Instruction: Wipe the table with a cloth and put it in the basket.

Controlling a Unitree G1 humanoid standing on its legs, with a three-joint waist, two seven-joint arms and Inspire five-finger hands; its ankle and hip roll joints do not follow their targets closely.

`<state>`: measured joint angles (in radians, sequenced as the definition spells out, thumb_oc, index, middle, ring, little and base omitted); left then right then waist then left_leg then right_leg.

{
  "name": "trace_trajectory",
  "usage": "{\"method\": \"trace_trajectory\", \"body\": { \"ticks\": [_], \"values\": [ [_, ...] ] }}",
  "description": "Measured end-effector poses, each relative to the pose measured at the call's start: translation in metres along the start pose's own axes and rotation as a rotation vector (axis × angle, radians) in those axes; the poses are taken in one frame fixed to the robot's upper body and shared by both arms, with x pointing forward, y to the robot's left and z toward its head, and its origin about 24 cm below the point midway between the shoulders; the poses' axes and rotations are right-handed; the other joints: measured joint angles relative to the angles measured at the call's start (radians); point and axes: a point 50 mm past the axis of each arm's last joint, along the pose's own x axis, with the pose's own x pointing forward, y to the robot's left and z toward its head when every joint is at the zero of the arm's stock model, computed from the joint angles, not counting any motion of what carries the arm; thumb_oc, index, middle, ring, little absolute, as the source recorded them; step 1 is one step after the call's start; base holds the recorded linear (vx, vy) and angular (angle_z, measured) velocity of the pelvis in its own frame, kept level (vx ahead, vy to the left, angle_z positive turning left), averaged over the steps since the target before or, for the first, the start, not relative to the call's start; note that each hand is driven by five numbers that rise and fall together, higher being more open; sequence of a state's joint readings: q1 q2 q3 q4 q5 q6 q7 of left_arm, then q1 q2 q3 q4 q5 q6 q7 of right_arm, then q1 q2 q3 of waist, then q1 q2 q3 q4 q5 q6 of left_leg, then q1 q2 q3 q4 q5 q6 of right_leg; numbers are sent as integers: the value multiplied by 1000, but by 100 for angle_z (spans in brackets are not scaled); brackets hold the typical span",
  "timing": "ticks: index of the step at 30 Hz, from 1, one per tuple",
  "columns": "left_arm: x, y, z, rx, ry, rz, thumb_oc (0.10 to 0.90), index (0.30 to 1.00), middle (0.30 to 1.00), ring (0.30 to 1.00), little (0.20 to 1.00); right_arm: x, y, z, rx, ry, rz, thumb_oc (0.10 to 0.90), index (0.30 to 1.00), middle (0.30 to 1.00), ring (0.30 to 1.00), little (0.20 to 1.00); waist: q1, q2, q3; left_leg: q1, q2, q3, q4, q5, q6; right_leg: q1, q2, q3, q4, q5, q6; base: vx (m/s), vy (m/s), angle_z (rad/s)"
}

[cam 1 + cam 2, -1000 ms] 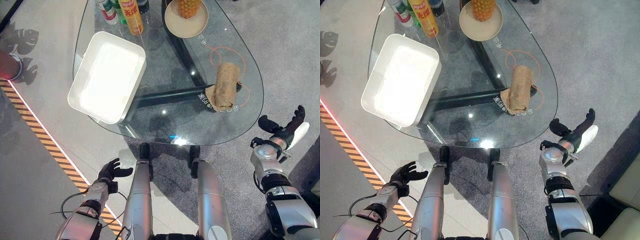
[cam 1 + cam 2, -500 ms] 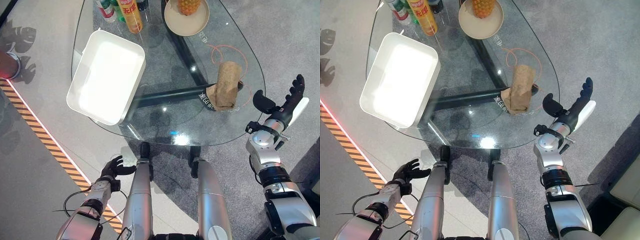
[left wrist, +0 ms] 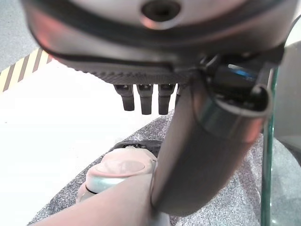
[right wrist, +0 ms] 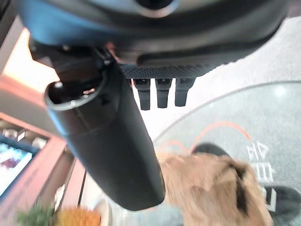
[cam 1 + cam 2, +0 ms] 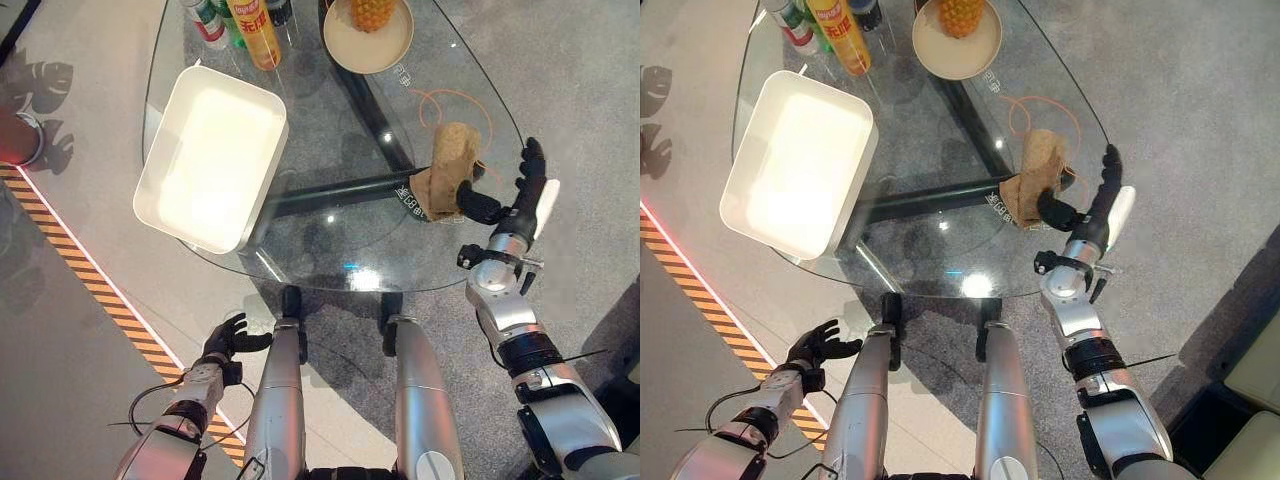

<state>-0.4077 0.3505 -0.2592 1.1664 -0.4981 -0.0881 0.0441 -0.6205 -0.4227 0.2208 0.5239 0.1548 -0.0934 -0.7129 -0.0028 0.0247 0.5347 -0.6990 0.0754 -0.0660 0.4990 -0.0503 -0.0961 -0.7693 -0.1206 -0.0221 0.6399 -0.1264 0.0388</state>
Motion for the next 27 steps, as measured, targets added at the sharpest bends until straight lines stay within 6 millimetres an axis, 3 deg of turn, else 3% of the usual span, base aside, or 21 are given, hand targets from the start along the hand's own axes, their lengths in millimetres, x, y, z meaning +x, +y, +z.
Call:
{"method": "trace_trajectory", "body": {
  "ticks": [9, 18, 27],
  "values": [
    [0, -3, -3, -4, 7, 3, 800, 900, 900, 900, 900, -12, 22, -8, -53, 71, 83, 800, 900, 900, 900, 900, 2, 0, 0, 18, -1, 1, -12, 0, 0, 11, -2, 0, 1, -3, -6, 0, 0, 0],
    [-1, -3, -5, -1, 13, 5, 800, 900, 900, 900, 900, -2, 26, -9, -42, 155, 1, 800, 900, 900, 900, 900, 2, 2, 0, 19, -1, 2, -13, 0, 0, 12, -3, 0, 1, -3, -7, 0, 0, 0],
    [-1, -9, -6, -6, 16, -8, 800, 900, 900, 900, 900, -4, 29, -25, -45, 278, -50, 800, 900, 900, 900, 900, 5, 20, 3, 22, -3, 2, -17, 1, -1, 13, -6, 0, 3, -4, -7, 0, 0, 0]
  ]
}}
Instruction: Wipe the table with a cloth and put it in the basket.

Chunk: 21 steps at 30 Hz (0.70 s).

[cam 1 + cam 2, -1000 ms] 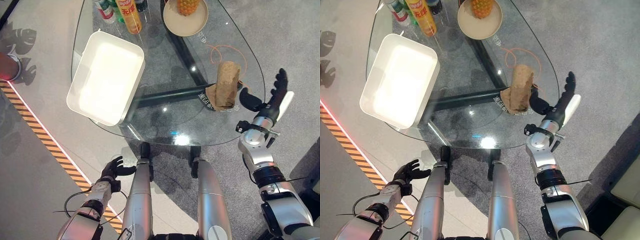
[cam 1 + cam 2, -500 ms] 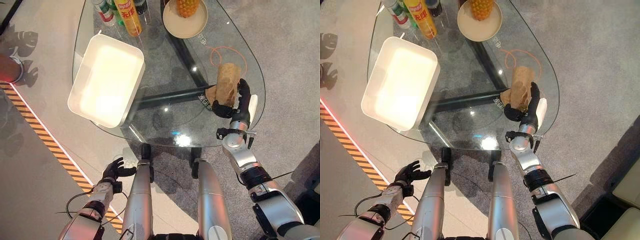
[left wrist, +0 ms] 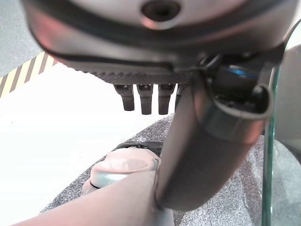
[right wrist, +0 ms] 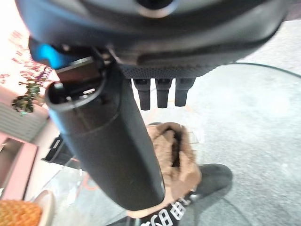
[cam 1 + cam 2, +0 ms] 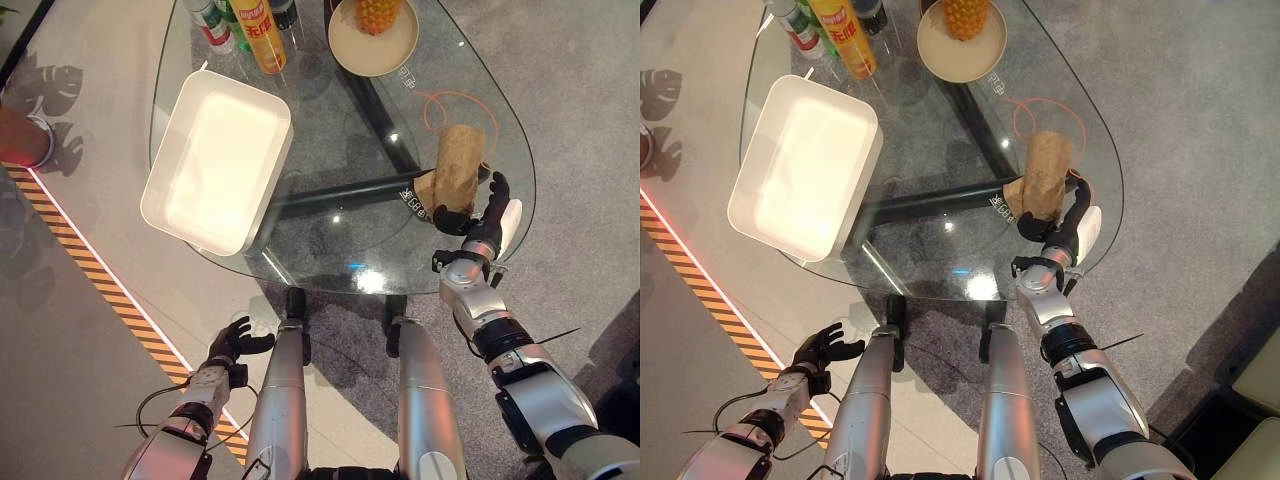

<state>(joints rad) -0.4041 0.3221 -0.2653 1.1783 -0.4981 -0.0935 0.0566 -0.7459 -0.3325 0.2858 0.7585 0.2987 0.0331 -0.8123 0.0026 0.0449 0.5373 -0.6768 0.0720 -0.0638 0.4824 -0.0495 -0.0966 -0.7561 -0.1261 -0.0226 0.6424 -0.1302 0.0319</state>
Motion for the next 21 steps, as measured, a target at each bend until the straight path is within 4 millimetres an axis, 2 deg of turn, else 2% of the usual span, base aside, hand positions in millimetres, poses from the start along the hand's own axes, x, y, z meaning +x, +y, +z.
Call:
{"method": "trace_trajectory", "body": {
  "ticks": [5, 10, 21],
  "values": [
    [0, -3, 1, 20, -1, -11, 800, 900, 900, 900, 900, 1, 2, -10, -21, 57, -10, 800, 900, 900, 900, 900, 11, 1, 0, 11, -1, 1, -11, 6, -2, 4, -3, 0, 2, -1, -2, 0, 0, 0],
    [1, -9, 3, 29, -2, -27, 800, 900, 900, 900, 900, 4, 0, -13, -45, 78, -25, 800, 900, 900, 900, 900, 22, 17, 1, 11, -2, 0, -13, 10, -5, 5, -4, -1, 4, -2, -3, 0, 0, 0],
    [2, -12, 4, 27, 1, -30, 800, 900, 900, 900, 900, 14, 1, 0, -47, 68, -47, 800, 900, 900, 900, 900, 25, 20, 1, 13, -5, -2, -26, 17, -4, 4, -8, -4, 2, -3, -2, 0, 0, 0]
  ]
}}
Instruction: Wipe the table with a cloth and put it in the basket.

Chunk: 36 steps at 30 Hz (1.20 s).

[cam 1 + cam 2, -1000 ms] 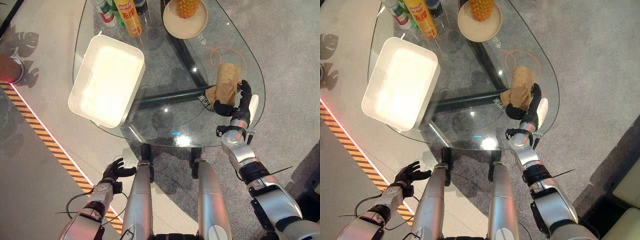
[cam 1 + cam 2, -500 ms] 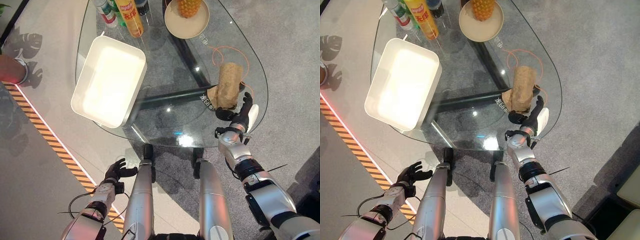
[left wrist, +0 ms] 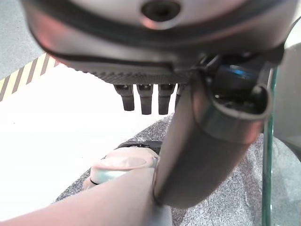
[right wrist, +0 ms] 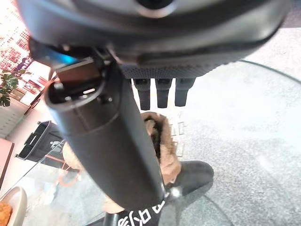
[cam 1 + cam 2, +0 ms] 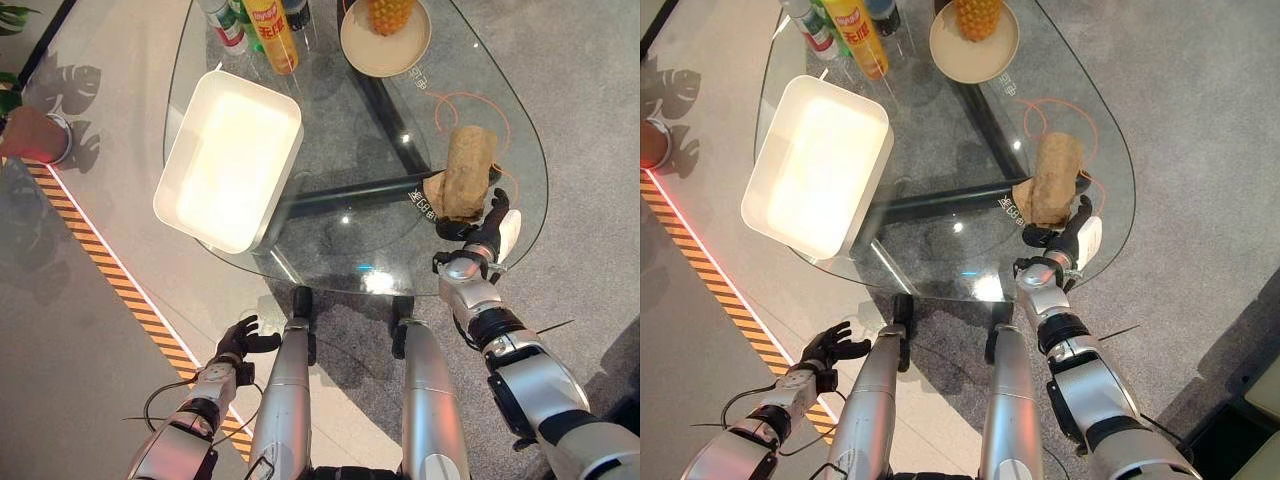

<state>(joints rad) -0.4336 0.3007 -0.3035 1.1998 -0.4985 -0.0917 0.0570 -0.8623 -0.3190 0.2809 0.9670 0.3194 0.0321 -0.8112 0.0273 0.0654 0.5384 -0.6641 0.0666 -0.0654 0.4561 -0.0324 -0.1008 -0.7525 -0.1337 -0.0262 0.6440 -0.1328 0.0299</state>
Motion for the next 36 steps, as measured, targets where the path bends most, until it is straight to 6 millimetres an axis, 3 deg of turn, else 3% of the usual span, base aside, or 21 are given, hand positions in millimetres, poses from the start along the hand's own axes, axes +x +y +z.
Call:
{"method": "trace_trajectory", "body": {
  "ticks": [10, 36],
  "values": [
    [0, -5, 1, -1, -3, -12, 800, 900, 900, 900, 900, 8, -2, 5, 69, 72, -21, 800, 900, 900, 900, 900, 27, 1, 0, -1, -2, -1, 0, 0, 0, 0, -3, -2, 1, -2, 1, 1, 1, 0],
    [1, -6, 2, -4, -4, -18, 800, 900, 900, 900, 900, 13, -4, 15, 151, 113, -51, 800, 900, 900, 900, 900, 25, 4, 0, -19, -6, -3, -1, 2, -1, -18, -7, -4, 3, -7, 7, 0, 0, 0]
  ]
}}
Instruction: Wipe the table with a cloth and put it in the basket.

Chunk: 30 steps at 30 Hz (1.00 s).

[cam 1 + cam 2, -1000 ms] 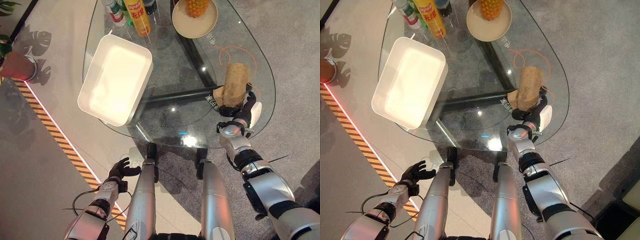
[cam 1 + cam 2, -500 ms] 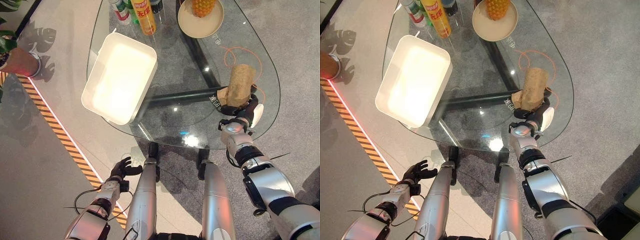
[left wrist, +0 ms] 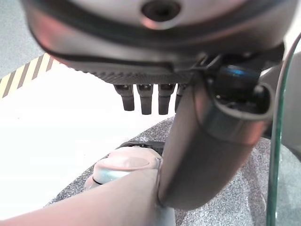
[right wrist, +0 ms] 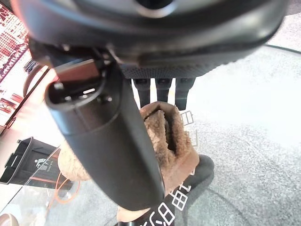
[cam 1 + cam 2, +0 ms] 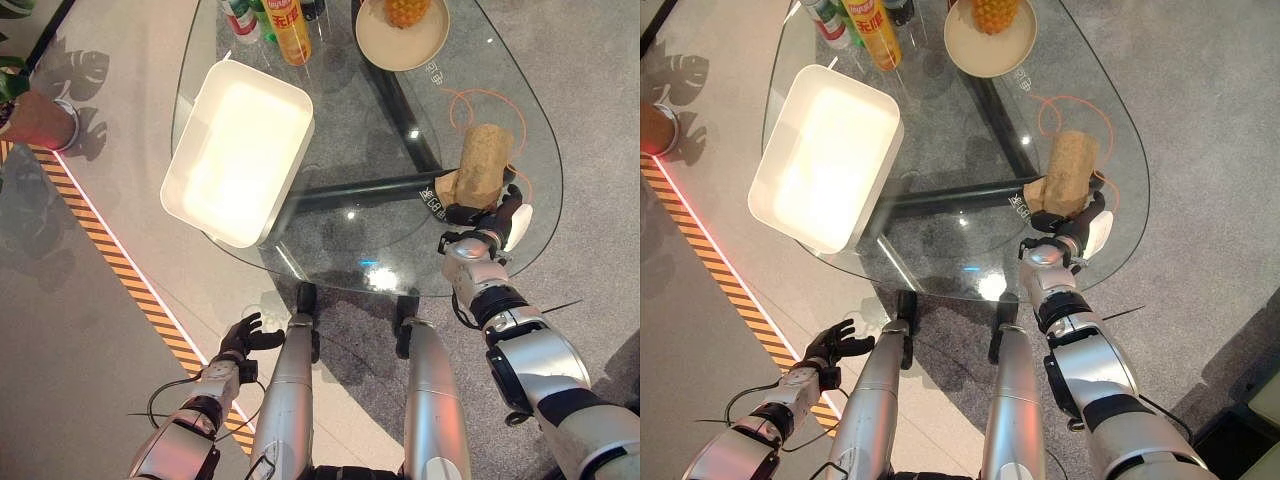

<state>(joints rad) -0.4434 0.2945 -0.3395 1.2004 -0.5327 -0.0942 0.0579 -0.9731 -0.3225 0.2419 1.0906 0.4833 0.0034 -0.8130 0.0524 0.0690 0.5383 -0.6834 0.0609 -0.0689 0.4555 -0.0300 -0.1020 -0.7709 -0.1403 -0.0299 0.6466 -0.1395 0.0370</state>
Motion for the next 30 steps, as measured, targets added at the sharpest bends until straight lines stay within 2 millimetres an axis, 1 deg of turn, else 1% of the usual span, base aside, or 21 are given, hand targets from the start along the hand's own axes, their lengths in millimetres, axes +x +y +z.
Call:
{"method": "trace_trajectory", "body": {
  "ticks": [11, 15, 16, 17, 18, 21, 24, 26, 28, 30],
  "values": [
    [0, 0, 1, -3, -2, -1, 800, 900, 900, 900, 900, 1, -1, -1, 1, 2, -9, 800, 900, 900, 900, 900, 1, 1, 0, -6, 0, -15, -3, 3, -1, 0, -2, -15, 0, 0, -1, 0, -1, 1],
    [0, 0, 1, -2, -3, 0, 800, 900, 900, 900, 900, 3, -2, 2, 16, 17, -18, 800, 900, 900, 900, 900, 0, 2, -1, -8, 0, -19, -4, 3, -2, -1, -1, -18, 0, 0, -1, 0, 0, 0],
    [0, 0, 1, -2, -3, 0, 800, 900, 900, 900, 900, 4, -2, 3, 20, 19, -19, 591, 721, 721, 721, 691, 0, 3, -1, -8, 0, -19, -4, 3, -2, -1, -1, -18, 0, 0, -1, 0, 0, 0],
    [0, 0, 1, -2, -3, 0, 800, 900, 900, 900, 900, 4, -2, 3, 21, 19, -20, 410, 566, 566, 566, 510, 0, 3, -1, -8, 0, -19, -4, 3, -2, -1, -1, -18, 0, 0, -1, 0, 0, 0],
    [0, 0, 1, -2, -3, 0, 800, 900, 900, 900, 900, 4, -3, 3, 20, 18, -21, 100, 300, 300, 300, 200, 0, 3, -1, -9, 0, -20, -4, 3, -2, -2, -1, -18, 0, 0, -1, 0, 0, 0],
    [0, 0, 2, -2, -5, 1, 800, 900, 900, 900, 900, 5, -4, 4, 16, 18, -25, 100, 300, 300, 300, 200, 0, 3, -1, -10, 0, -21, -9, 4, -2, -3, -1, -19, -2, 0, -1, 0, 0, 0],
    [1, 0, 4, 0, -8, -1, 800, 900, 900, 900, 900, 13, -14, 6, -4, 18, -48, 100, 300, 300, 300, 200, 4, 5, 0, -15, -1, -21, -21, 14, -5, -11, -2, -20, -4, 1, -3, 0, 0, 0],
    [1, -3, 4, -2, -9, -6, 800, 900, 900, 900, 900, 20, -21, 11, -2, 12, -43, 100, 300, 300, 300, 200, 5, 17, 1, -17, 0, -23, -25, 17, -6, -15, -2, -20, -4, 1, -4, 0, 0, 0],
    [1, -5, 4, -1, -9, -13, 800, 900, 900, 900, 900, 20, -22, 13, 5, 13, -45, 100, 300, 300, 300, 200, 3, 25, 1, -16, 0, -23, -26, 19, -9, -15, -1, -20, -3, 4, -9, 0, 0, 0],
    [1, -6, 6, -1, -13, -16, 800, 900, 900, 900, 900, 20, -21, 13, 9, 16, -44, 100, 300, 300, 300, 200, 2, 26, 0, -14, 0, -23, -24, 23, -14, -14, -1, -21, -3, 5, -8, 0, 0, 0]
  ]
}}
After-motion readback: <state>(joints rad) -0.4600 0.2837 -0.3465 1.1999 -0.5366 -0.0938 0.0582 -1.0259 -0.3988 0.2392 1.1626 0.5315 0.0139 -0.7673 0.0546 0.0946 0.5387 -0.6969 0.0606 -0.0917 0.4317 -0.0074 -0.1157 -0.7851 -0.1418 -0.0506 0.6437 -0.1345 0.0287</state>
